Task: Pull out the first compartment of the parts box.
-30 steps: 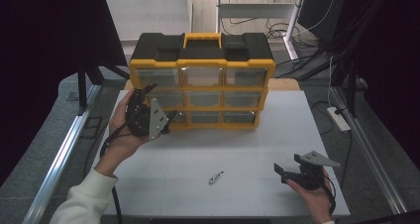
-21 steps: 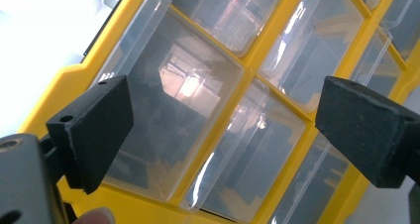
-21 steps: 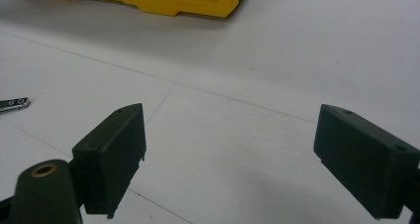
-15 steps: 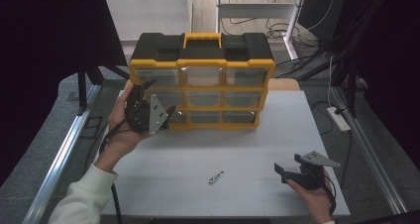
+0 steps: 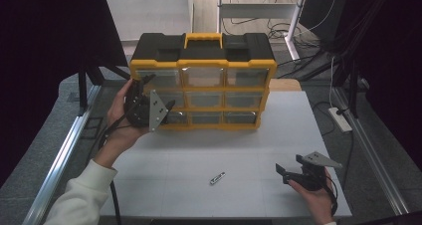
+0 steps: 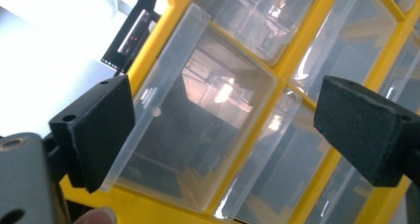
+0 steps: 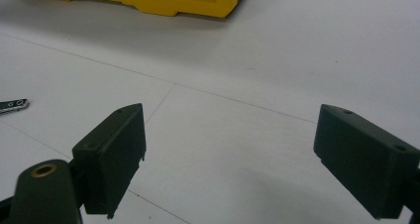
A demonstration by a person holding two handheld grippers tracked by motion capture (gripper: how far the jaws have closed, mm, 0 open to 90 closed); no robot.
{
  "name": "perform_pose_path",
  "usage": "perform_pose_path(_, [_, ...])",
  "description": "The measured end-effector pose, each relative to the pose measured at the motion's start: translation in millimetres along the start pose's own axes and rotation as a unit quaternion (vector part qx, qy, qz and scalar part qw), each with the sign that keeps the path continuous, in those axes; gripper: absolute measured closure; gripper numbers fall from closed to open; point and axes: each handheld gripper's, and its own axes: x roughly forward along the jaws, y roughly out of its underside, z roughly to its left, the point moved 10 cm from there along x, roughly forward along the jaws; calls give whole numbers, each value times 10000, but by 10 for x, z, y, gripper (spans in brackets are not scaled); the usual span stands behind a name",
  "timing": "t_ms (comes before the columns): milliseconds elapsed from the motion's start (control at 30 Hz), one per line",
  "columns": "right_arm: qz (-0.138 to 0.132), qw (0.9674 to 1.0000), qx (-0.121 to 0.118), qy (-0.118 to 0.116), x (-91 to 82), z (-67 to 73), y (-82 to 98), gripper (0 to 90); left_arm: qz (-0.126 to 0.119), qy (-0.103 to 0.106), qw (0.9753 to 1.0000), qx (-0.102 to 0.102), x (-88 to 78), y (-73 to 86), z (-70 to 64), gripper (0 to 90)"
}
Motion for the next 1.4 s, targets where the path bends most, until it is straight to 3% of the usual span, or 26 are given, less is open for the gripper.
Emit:
perform_pose_path(767, [6,10000,31,12,-2,-13,4,134,-8,-129,9999,40,62,-11,126,101])
perform_pose_path(1400, [12,9999,55,83,-2,-35,7,134,36,-308,9993,188,146,44,202,147])
